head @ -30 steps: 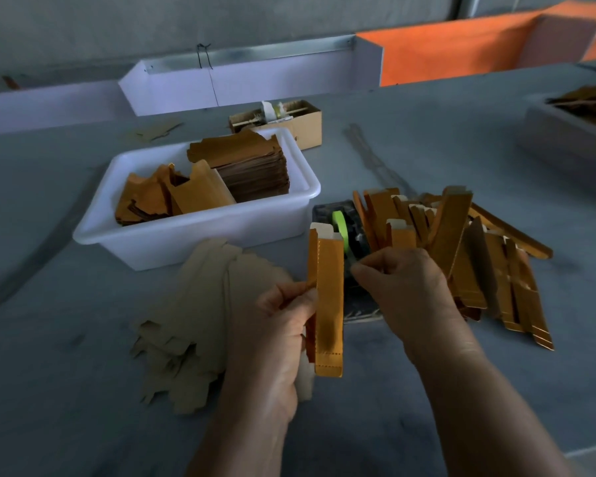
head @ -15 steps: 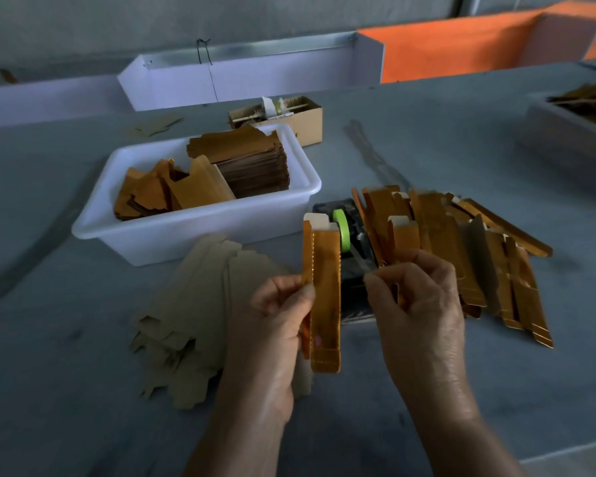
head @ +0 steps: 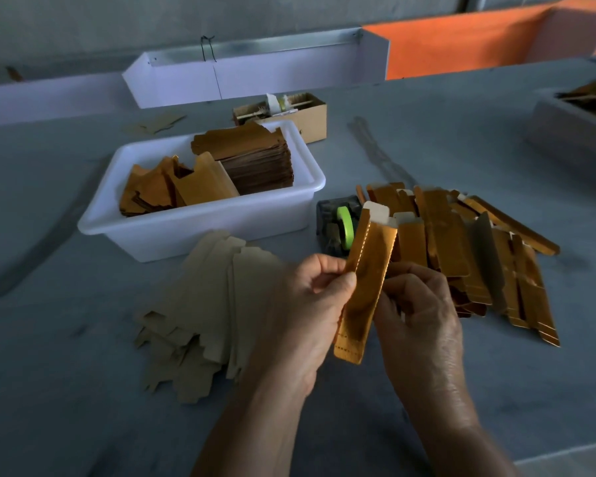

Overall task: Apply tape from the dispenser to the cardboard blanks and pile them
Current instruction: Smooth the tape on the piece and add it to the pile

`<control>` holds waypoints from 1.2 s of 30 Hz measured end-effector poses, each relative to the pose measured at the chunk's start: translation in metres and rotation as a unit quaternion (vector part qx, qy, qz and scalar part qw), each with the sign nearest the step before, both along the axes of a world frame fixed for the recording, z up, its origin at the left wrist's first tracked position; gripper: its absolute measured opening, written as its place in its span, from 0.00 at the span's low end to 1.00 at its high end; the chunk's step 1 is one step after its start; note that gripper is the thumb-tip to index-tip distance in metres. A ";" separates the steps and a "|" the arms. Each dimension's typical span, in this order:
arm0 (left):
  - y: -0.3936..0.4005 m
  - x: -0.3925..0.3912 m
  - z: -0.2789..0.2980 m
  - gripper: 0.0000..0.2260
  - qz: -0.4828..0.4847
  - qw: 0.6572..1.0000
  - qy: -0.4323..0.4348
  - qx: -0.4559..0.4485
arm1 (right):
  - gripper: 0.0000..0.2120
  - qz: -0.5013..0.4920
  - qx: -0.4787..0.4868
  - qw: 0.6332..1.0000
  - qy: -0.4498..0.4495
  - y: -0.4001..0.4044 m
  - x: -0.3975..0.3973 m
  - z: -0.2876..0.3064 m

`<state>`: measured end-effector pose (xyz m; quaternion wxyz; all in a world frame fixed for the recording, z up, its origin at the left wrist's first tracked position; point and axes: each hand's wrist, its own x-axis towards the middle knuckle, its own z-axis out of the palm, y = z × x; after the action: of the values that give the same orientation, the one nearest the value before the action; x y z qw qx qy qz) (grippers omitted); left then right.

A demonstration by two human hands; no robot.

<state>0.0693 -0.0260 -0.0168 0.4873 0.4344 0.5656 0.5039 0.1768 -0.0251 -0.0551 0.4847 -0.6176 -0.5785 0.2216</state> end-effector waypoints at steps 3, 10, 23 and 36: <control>0.001 -0.001 0.001 0.07 -0.007 0.999 0.031 0.006 | 0.05 0.004 0.009 1.000 -0.018 0.000 0.000 0.001; 0.004 -0.001 0.003 0.06 0.007 0.995 0.100 0.013 | 0.06 0.003 0.023 0.995 -0.095 0.005 0.002 0.012; -0.017 -0.003 0.007 0.04 0.009 0.999 0.015 -0.037 | 0.04 0.215 -0.056 0.965 0.139 -0.022 0.036 0.055; -0.029 -0.003 0.019 0.04 -0.032 0.999 0.004 -0.011 | 0.27 0.206 -0.055 0.977 -0.013 -0.020 0.031 0.062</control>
<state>0.0667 -0.0553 0.0022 0.5056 0.4491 0.5590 0.4799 0.2075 -0.0447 0.0069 0.3860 -0.5136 -0.6865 0.3405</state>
